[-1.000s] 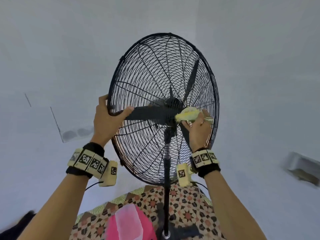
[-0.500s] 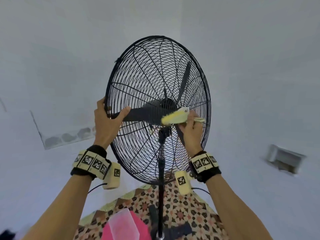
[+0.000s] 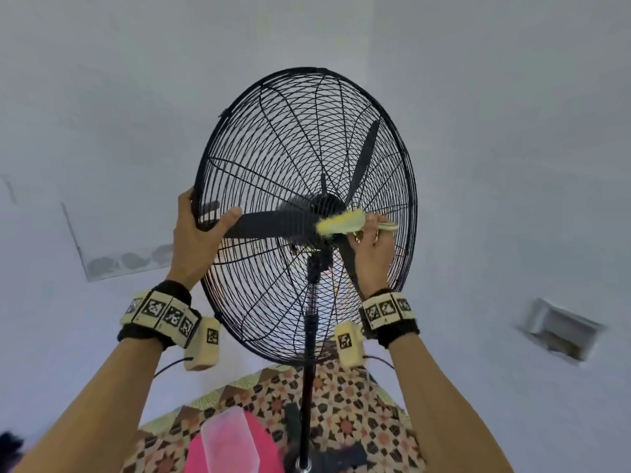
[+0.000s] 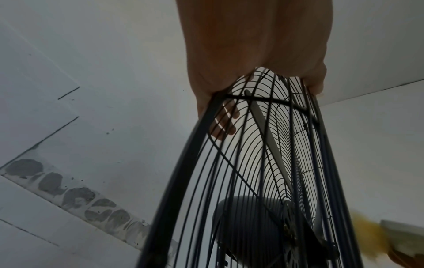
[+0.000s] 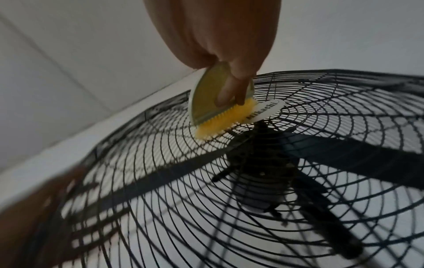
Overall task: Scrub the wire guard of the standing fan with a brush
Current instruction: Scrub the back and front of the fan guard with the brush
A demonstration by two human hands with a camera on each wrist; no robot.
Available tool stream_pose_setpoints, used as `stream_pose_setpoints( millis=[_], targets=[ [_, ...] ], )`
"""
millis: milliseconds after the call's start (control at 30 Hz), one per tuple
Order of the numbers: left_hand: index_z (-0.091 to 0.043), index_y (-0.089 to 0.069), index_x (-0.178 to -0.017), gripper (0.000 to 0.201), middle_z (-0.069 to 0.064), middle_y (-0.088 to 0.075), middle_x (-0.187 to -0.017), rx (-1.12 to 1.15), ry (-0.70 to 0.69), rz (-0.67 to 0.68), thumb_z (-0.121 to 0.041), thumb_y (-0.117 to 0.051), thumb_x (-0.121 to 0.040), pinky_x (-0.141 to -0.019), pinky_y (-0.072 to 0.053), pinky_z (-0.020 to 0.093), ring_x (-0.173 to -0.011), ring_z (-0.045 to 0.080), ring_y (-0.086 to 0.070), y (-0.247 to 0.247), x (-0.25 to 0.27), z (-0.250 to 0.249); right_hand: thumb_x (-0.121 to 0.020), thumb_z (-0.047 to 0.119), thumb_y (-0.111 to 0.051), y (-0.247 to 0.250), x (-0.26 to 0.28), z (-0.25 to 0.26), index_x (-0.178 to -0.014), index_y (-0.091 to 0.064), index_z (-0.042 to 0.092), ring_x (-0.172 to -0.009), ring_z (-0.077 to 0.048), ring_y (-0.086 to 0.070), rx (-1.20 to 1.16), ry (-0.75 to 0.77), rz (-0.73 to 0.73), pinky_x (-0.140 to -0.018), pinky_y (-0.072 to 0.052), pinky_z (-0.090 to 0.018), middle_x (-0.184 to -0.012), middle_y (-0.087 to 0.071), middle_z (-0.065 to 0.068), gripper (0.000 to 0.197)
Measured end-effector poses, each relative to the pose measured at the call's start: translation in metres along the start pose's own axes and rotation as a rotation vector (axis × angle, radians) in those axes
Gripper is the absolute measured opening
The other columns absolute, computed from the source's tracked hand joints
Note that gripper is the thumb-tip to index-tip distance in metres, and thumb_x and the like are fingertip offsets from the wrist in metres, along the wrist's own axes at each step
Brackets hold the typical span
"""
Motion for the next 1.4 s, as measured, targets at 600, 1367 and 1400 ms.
stream_pose_setpoints(
  millis=[600,1367,1400],
  targets=[
    [-0.026,-0.040,-0.147,0.073,-0.004,-0.061,-0.127,-0.008,0.011,0.005,-0.049,-0.078,-0.090,-0.094,-0.049,0.017,-0.119,0.011,-0.059,-0.004,0.004,-0.005,-0.103,0.045,-0.052,-0.037,0.077,0.018,-0.102,-0.061,0.037,-0.080,-0.023,-0.070,0.297,0.230,-0.016,-0.071,-0.060,-0.053,-0.092,-0.072,0.002,0.012],
    [-0.026,-0.024,-0.155,0.081,-0.006,-0.057,-0.139,0.078,0.032,0.269,-0.052,-0.070,-0.094,-0.109,-0.052,0.050,-0.127,0.012,-0.060,-0.004,-0.003,0.003,-0.105,0.037,-0.055,-0.035,0.091,0.021,-0.104,-0.068,0.016,-0.048,-0.002,-0.046,0.405,0.245,-0.191,-0.042,-0.032,-0.017,-0.066,-0.057,0.013,0.024],
    [-0.026,-0.023,-0.155,0.079,-0.008,-0.056,-0.139,0.083,0.022,0.277,-0.051,-0.069,-0.095,-0.110,-0.051,0.050,-0.128,0.010,-0.059,-0.005,-0.003,0.003,-0.105,0.033,-0.056,-0.047,0.102,0.024,-0.103,-0.067,0.016,-0.049,-0.002,-0.049,0.394,0.272,-0.144,-0.041,-0.033,-0.016,-0.067,-0.058,0.015,0.020]
  ],
)
Point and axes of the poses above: each hand's wrist, its own x-axis away from the middle knuckle, its own y-axis out of the back of the hand, z = x × y, the point moved 9 cm from there along -x, towards the middle knuckle
